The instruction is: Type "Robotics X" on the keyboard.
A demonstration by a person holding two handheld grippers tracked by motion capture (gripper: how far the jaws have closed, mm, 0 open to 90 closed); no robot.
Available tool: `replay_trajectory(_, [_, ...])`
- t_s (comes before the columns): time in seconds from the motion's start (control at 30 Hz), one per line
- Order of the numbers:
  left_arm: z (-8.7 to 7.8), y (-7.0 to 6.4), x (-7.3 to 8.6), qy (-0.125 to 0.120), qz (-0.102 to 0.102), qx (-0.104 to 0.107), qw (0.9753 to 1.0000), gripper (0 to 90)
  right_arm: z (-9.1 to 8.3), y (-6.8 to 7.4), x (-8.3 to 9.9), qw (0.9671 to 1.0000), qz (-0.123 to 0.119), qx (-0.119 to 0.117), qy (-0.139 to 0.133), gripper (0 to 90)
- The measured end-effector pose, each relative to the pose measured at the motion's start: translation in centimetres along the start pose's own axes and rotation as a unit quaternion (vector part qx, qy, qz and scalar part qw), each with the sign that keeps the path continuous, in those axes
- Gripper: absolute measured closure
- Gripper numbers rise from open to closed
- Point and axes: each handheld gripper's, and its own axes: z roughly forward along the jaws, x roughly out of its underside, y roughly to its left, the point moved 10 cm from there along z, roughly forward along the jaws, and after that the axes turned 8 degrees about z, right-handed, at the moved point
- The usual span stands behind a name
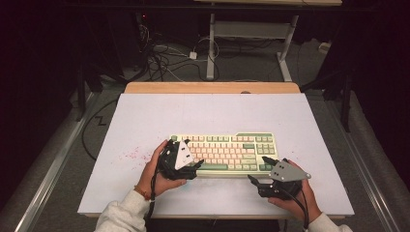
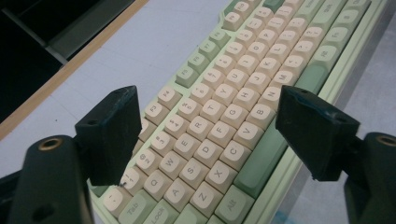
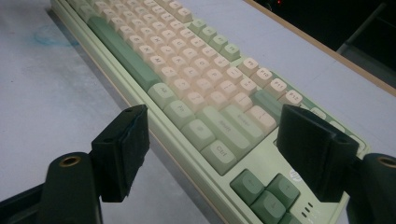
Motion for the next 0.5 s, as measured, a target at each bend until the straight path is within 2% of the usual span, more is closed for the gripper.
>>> replay_trajectory(0.17, [-0.9, 0.0, 0.7, 0.001, 0.011, -0.011, 0.9999, 19.5, 0.1, 0.0, -0.1, 1.0, 0.001, 0.0, -0.001, 27.5])
replay_trajectory(0.27, [-1.4, 0.1, 1.7, 0.013, 0.018, -0.023, 0.9995, 19.5, 0.2, -0.2, 0.0, 1.0, 0.006, 0.001, 0.002, 29.1])
replay_trajectory(0.43, [-2.5, 0.2, 3.2, 0.017, 0.008, -0.034, 0.9992, 19.5, 0.2, -0.3, -0.1, 0.9999, 0.014, -0.004, 0.001, 33.3])
replay_trajectory(0.5, [-3.1, 0.2, 3.7, 0.011, -0.001, -0.034, 0.9994, 20.8, 0.4, -0.3, -0.2, 0.9999, 0.015, -0.007, 0.002, 39.0])
